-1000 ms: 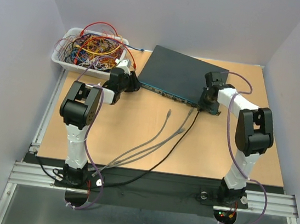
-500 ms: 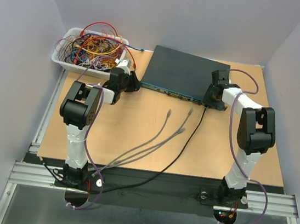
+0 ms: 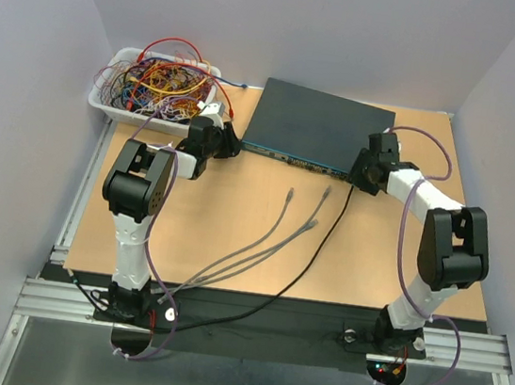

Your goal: Insert the plug into the switch port

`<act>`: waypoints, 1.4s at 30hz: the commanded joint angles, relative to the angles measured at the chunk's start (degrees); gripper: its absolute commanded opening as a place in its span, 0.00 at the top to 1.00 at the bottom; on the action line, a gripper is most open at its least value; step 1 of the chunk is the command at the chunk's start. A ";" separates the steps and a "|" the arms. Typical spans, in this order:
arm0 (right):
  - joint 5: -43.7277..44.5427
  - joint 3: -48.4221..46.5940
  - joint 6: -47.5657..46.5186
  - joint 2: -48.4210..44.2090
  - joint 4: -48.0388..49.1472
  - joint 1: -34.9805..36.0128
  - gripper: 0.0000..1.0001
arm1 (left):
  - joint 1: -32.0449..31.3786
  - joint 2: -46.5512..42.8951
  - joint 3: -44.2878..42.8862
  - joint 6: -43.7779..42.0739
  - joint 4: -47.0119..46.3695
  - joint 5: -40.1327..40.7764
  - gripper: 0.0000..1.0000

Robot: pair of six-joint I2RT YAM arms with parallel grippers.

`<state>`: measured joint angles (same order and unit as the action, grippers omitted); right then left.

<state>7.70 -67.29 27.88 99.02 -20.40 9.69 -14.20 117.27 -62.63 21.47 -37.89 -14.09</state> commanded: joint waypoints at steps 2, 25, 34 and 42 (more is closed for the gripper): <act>-0.23 3.91 0.42 -1.29 3.61 1.82 0.51 | -0.31 -0.64 -1.53 -1.08 -1.31 0.20 0.47; 3.46 3.13 1.39 2.58 4.41 1.82 0.94 | -0.22 -0.64 -1.53 -1.00 -1.22 0.46 0.47; 7.14 -1.44 0.34 4.60 4.41 1.73 1.00 | -0.31 -0.73 -1.53 -1.00 -1.22 0.46 0.47; 7.59 -8.11 -0.02 5.57 4.23 -1.87 1.00 | -0.39 -0.55 -1.70 -1.08 -1.14 0.46 0.47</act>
<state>9.74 -69.56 28.25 104.09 -25.78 11.44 -14.22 117.27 -62.63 21.45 -37.87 -13.85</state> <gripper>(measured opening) 0.088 0.533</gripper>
